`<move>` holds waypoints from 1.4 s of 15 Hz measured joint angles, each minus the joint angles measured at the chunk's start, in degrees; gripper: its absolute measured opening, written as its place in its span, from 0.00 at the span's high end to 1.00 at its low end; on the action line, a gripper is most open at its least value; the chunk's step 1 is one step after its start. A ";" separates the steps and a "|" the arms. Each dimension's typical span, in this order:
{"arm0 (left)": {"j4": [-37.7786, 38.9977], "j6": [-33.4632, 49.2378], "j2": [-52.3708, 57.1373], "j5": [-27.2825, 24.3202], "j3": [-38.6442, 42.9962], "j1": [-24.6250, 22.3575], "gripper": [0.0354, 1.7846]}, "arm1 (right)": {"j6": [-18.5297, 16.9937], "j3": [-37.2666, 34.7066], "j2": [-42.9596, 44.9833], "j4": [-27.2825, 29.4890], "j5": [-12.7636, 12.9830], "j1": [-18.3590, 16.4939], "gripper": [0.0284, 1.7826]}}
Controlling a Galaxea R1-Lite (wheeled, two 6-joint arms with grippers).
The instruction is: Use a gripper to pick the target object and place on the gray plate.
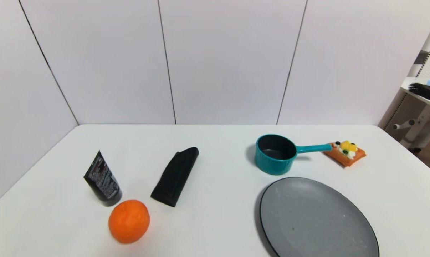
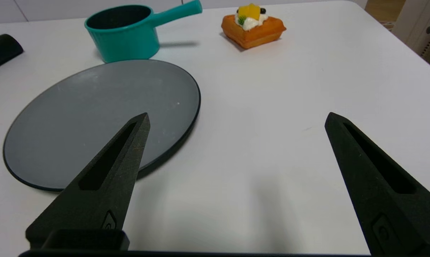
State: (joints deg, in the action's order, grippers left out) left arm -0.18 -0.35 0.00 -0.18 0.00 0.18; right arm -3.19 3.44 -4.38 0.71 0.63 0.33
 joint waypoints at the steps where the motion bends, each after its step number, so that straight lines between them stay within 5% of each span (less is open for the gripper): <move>1: 0.00 -0.02 0.00 0.02 0.00 0.00 0.06 | 0.11 2.12 -2.04 -0.24 0.00 0.00 0.05; 14: 0.02 -0.02 0.00 0.02 0.00 0.00 0.06 | 3.82 52.93 -49.86 -0.78 -1.67 2.91 0.05; 17: 0.00 -0.05 0.00 0.02 0.00 0.00 0.06 | 7.40 62.10 -61.61 -0.76 -7.27 4.55 0.05; 21: 0.00 0.00 0.00 0.00 0.00 0.00 0.06 | 18.30 70.40 -75.39 -0.18 -21.96 5.38 0.05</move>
State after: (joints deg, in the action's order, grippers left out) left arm -0.18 -0.35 0.00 -0.18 0.00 0.18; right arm 15.10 73.84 -79.76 0.52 -21.32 5.71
